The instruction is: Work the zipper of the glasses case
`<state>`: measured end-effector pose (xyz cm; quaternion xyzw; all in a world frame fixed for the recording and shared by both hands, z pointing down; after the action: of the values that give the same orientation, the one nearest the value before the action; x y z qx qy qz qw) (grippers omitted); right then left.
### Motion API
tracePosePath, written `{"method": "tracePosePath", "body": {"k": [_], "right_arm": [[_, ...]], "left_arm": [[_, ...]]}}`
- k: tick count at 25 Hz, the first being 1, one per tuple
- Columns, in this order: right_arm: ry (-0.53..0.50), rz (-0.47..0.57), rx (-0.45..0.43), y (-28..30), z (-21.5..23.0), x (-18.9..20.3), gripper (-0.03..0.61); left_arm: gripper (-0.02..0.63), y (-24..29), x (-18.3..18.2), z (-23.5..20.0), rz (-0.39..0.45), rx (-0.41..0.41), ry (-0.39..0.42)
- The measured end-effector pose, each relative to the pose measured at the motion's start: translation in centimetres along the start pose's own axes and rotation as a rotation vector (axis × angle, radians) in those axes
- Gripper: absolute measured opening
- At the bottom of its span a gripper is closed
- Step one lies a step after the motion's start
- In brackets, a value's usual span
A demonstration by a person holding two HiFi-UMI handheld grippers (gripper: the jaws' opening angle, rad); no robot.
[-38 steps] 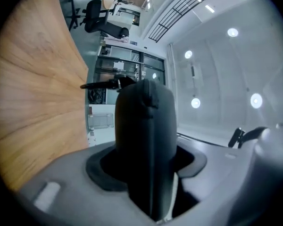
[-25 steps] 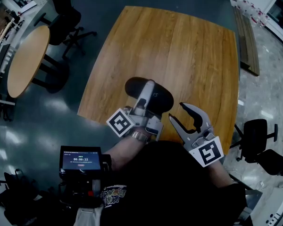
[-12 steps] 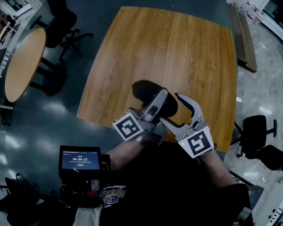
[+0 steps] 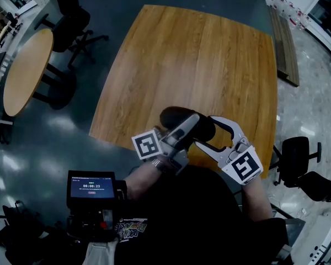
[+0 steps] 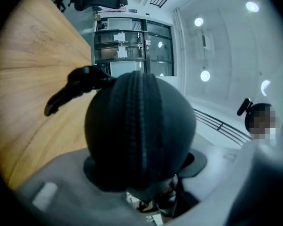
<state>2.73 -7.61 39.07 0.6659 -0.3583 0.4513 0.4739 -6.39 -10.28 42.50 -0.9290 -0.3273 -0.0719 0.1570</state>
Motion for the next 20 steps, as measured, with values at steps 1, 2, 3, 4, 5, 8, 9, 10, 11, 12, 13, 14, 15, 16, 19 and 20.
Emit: {"method": "tracePosePath", "body": {"k": [1, 2, 3, 4, 5, 8, 9, 10, 11, 12, 13, 14, 15, 16, 19, 20], "right_arm": [[0.006, 0.012, -0.003, -0.1, 0.2, -0.2, 0.302], [-0.001, 0.010, -0.008, -0.1, 0.3, -0.4, 0.302], [-0.030, -0.009, -0.012, 0.1, 0.2, -0.4, 0.302], [-0.071, -0.041, -0.014, 0.3, 0.0, -0.4, 0.301], [-0.114, -0.074, -0.008, 0.6, -0.3, -0.2, 0.303], [-0.210, -0.129, 0.042, 1.9, -1.1, 0.1, 0.317], [-0.223, -0.137, 0.061, 2.3, -1.3, 0.2, 0.330], [-0.225, -0.141, 0.076, 2.5, -1.4, 0.4, 0.331], [-0.219, -0.139, 0.087, 2.7, -1.6, 0.5, 0.330], [-0.208, -0.127, 0.097, 2.6, -1.7, 0.6, 0.329], [-0.195, -0.111, 0.107, 2.5, -1.7, 0.6, 0.330], [-0.185, -0.096, 0.118, 2.2, -1.7, 0.6, 0.328], [-0.178, -0.089, 0.129, 1.9, -1.7, 0.8, 0.327], [-0.173, -0.089, 0.140, 1.6, -1.6, 1.0, 0.325], [-0.176, -0.085, 0.166, 0.1, -1.2, 2.1, 0.320], [-0.170, -0.074, 0.180, -0.5, -1.0, 2.6, 0.319]], "left_arm": [[0.255, 0.0, -0.2, 0.0, -0.005, 0.015, -0.021], [0.255, -0.1, -0.4, 0.1, -0.006, 0.027, -0.036], [0.253, -0.1, -0.5, 0.1, -0.006, 0.029, -0.042], [0.252, -0.2, -0.6, 0.0, -0.011, 0.021, -0.040], [0.252, -0.2, -0.6, -0.1, -0.022, 0.006, -0.037], [0.252, 0.1, 0.1, -0.4, -0.064, -0.011, -0.038], [0.253, 0.2, 0.4, -0.4, -0.080, -0.016, -0.033], [0.253, 0.2, 0.5, -0.4, -0.097, -0.026, -0.022], [0.253, 0.2, 0.6, -0.5, -0.115, -0.036, -0.011], [0.255, 0.1, 0.6, -0.5, -0.135, -0.039, -0.004], [0.256, 0.1, 0.7, -0.6, -0.155, -0.033, -0.002], [0.259, 0.1, 0.7, -0.6, -0.173, -0.024, 0.000], [0.264, 0.0, 0.5, -0.7, -0.184, -0.020, 0.003], [0.270, -0.3, 0.2, -1.0, -0.185, -0.022, 0.004], [0.281, -1.9, -1.8, -2.3, -0.140, -0.051, -0.031], [0.277, -2.7, -2.9, -2.9, -0.102, -0.068, -0.053]]}}
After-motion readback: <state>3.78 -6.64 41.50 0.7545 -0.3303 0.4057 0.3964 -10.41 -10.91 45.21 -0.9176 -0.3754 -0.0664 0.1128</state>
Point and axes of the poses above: the fingertips, and each gripper's own axes: y forward along the fingers, z to its right, x out of its underside, the point moved 5 cm from there along -y, backward along the fingers, and after that the axes turned 1 degree about -z, right-handed, at the moved point
